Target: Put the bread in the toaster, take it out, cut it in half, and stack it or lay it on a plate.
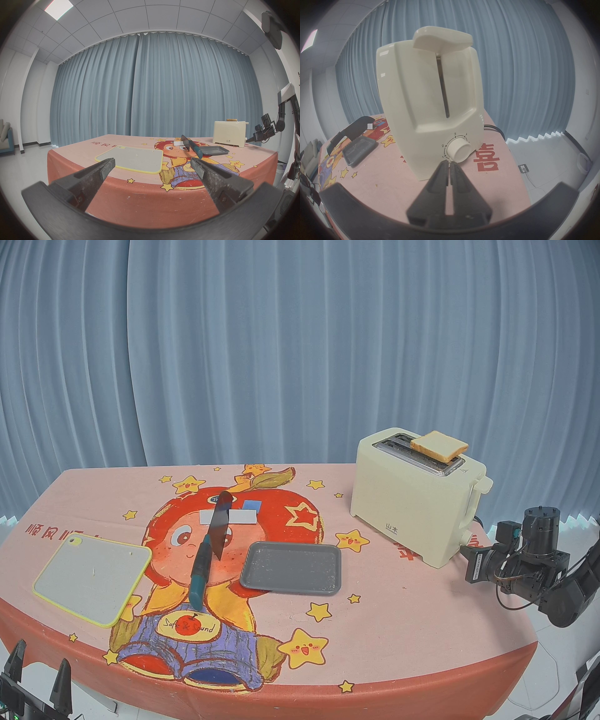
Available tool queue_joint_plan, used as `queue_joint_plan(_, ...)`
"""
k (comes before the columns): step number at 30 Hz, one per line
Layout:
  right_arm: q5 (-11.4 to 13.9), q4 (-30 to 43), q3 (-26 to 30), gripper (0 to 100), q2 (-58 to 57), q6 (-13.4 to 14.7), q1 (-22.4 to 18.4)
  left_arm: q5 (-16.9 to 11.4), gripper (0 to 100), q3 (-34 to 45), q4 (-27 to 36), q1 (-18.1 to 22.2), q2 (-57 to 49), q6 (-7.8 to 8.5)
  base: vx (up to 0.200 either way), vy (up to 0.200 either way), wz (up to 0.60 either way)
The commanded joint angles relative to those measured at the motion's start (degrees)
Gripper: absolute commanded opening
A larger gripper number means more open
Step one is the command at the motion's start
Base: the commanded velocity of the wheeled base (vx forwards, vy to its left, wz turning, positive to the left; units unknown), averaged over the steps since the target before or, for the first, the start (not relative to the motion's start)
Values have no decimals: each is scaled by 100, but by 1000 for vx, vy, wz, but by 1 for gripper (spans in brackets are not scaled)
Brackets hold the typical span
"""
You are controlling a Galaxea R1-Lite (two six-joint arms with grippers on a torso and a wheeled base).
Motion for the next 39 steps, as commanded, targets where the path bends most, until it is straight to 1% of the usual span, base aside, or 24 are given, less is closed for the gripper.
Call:
queue_joint_plan(1,-39,-18,61,100,-89,-41,37,4,100,101,-2,4,0,-2,0,0,0)
queue_joint_plan(5,-39,-18,70,100,-160,3,90,4,100,101,-2,4,0,-2,0,0,0)
queue_joint_plan(19,-48,-18,149,100,-283,3,160,4,100,101,-2,4,0,-2,0,0,0)
queue_joint_plan(25,-48,61,123,100,-1091,12,248,4,100,101,-2,4,0,-2,0,0,0)
queue_joint_plan(29,-48,70,96,100,-1258,21,257,4,100,101,-2,4,0,-2,0,0,0)
queue_joint_plan(30,-48,70,70,100,-1478,12,265,4,100,101,-2,-5,0,-2,0,0,0)
queue_joint_plan(39,-21,70,-308,100,-1935,38,222,4,100,101,-2,4,0,-2,0,0,0)
